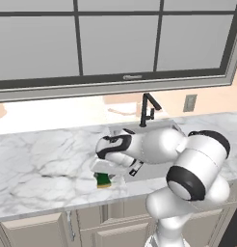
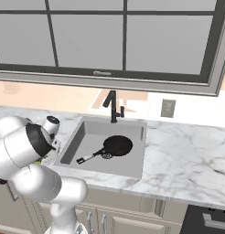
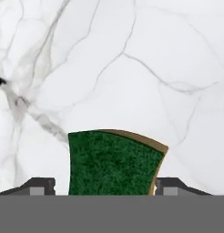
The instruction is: Pick the pan and sponge and place them into the sink. Then turn on the water.
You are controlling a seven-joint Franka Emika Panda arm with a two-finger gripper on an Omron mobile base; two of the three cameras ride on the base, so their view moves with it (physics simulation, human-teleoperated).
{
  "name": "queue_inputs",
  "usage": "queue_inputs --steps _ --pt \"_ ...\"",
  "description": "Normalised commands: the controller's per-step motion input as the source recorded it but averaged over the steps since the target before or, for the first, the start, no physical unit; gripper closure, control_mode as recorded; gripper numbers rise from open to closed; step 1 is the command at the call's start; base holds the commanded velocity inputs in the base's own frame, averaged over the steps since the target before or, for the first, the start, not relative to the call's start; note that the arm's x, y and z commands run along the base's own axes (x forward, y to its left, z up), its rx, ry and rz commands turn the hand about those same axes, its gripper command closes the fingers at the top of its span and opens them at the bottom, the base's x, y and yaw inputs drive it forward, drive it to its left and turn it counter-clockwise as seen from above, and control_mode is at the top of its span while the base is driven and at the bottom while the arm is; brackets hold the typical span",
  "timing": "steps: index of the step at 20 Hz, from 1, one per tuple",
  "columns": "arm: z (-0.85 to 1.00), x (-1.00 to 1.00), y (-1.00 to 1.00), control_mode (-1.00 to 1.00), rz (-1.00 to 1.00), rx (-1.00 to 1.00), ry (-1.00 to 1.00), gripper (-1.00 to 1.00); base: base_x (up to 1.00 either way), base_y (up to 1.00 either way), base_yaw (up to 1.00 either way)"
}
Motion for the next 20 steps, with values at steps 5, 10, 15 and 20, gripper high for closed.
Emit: queue_inputs --steps 5,10,15,20 --pt "-0.53 0.0 0.25 -1.0 0.14 -0.16 0.02 -1.0 0.0 0.0 0.0" --pt "-0.52 0.0 0.3 -1.0 0.11 -0.1 0.01 -1.0 0.0 0.0 0.0" --pt "-0.51 0.0 0.28 -1.0 0.08 -0.09 0.0 1.0 0.0 0.0 0.0" --pt "-0.19 -0.06 0.02 -1.0 0.02 -0.01 0.0 1.0 0.0 0.0 0.0"
